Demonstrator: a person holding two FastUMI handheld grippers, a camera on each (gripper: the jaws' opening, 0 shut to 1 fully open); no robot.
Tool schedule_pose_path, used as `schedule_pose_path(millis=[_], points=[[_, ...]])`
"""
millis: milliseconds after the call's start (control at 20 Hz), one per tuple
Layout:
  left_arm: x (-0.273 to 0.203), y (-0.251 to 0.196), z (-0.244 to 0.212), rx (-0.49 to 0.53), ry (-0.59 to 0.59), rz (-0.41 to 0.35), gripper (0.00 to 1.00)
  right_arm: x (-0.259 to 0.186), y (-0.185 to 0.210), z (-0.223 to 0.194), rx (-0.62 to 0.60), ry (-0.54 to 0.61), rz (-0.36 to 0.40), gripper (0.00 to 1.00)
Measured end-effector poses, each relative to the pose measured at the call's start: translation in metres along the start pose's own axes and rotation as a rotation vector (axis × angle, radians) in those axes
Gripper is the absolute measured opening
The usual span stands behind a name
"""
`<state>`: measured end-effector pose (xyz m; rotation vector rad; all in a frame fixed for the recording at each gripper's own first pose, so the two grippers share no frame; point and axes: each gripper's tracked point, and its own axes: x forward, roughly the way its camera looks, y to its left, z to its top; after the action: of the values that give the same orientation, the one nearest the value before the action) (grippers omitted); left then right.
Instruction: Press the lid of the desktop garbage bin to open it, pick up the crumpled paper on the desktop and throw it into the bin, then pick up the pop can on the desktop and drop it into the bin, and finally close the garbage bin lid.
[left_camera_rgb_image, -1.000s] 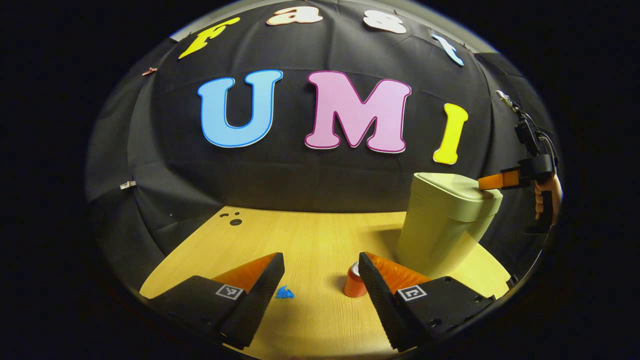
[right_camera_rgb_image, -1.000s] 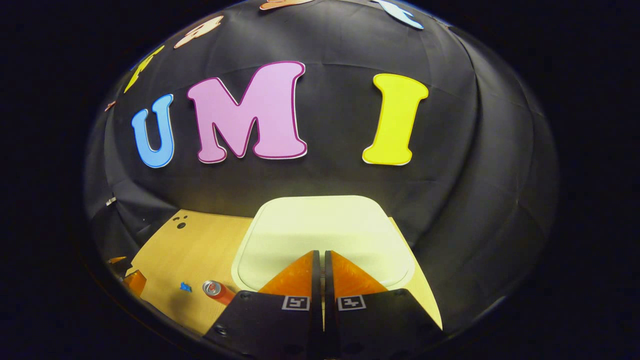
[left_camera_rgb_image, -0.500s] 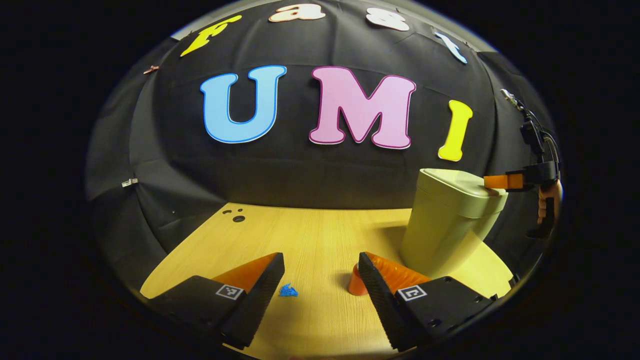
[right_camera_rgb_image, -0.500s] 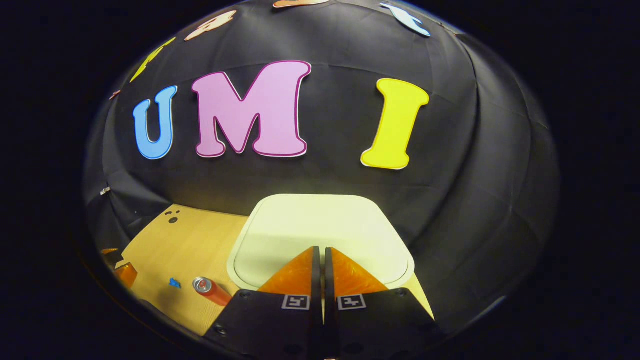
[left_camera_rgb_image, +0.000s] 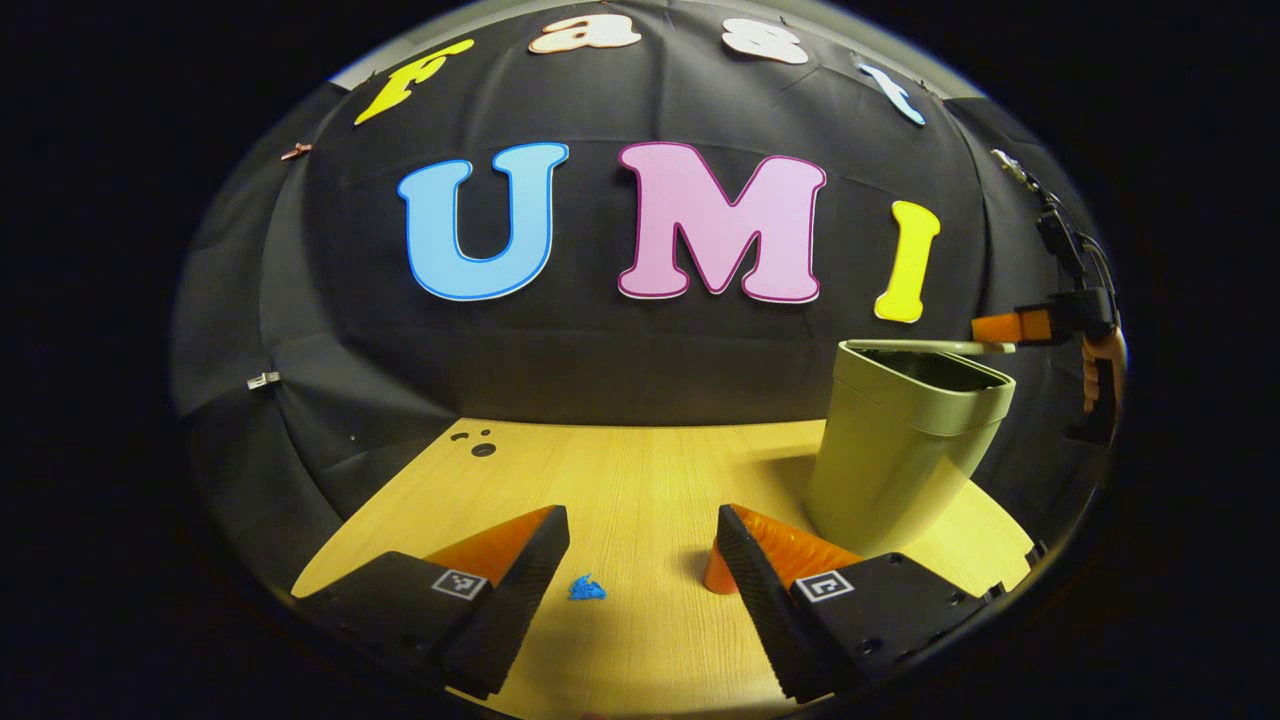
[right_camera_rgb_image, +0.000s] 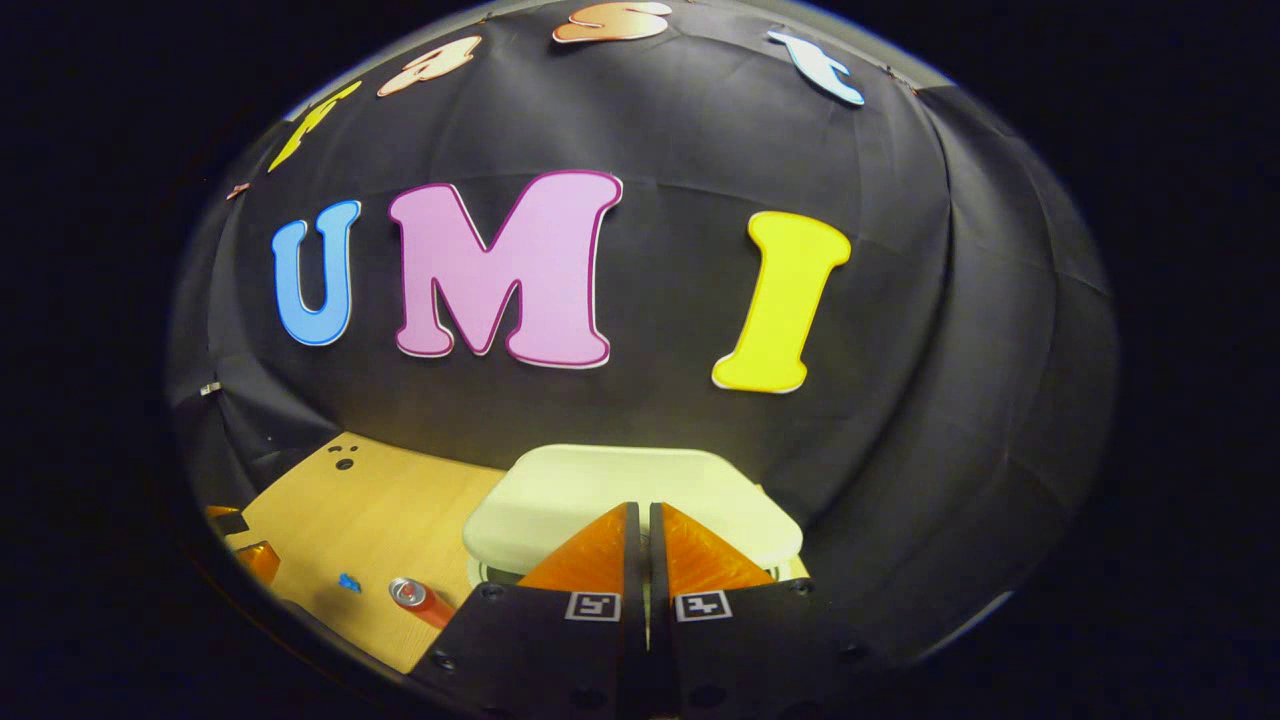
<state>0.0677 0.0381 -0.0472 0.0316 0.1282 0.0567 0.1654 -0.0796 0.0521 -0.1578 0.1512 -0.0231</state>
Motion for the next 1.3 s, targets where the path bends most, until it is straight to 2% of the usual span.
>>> schedule_pose_path(millis=[300,550,600,750,800,850,900,950,1150,1300], points=[[-0.01,0.006,0.008,-0.001,-0.037,0.004,0.96,-0.021,-0.003,0.052,0.013,-0.115,-0.034,0.05],[-0.02,0.023,0.012,0.002,-0.07,0.029,0.96,-0.039,-0.005,0.056,0.056,-0.129,-0.066,0.06],[-0.021,0.027,0.01,0.003,-0.075,0.036,0.96,-0.041,-0.009,0.055,0.073,-0.122,-0.081,0.21],[-0.026,0.042,0.005,-0.012,-0.064,0.064,0.96,-0.045,-0.022,0.045,0.072,-0.107,-0.139,0.4],[-0.027,0.045,0.003,-0.023,-0.062,0.068,0.96,-0.049,-0.022,0.045,0.072,-0.108,-0.147,0.56],[-0.028,0.048,0.003,-0.03,-0.06,0.073,0.96,-0.052,-0.022,0.045,0.077,-0.109,-0.148,0.67],[-0.029,0.051,0.002,-0.032,-0.06,0.076,0.96,-0.053,-0.02,0.043,0.085,-0.111,-0.145,0.91],[-0.03,0.053,0.002,-0.033,-0.058,0.073,0.96,-0.056,-0.021,0.044,0.088,-0.115,-0.149,0.97],[-0.029,0.052,0.007,-0.042,-0.068,0.026,0.96,-0.065,-0.021,0.044,0.074,-0.129,-0.158,0.98],[-0.023,0.066,0.011,-0.041,-0.082,0.051,0.96,-0.072,-0.013,0.037,0.091,-0.126,-0.143,0.98]])
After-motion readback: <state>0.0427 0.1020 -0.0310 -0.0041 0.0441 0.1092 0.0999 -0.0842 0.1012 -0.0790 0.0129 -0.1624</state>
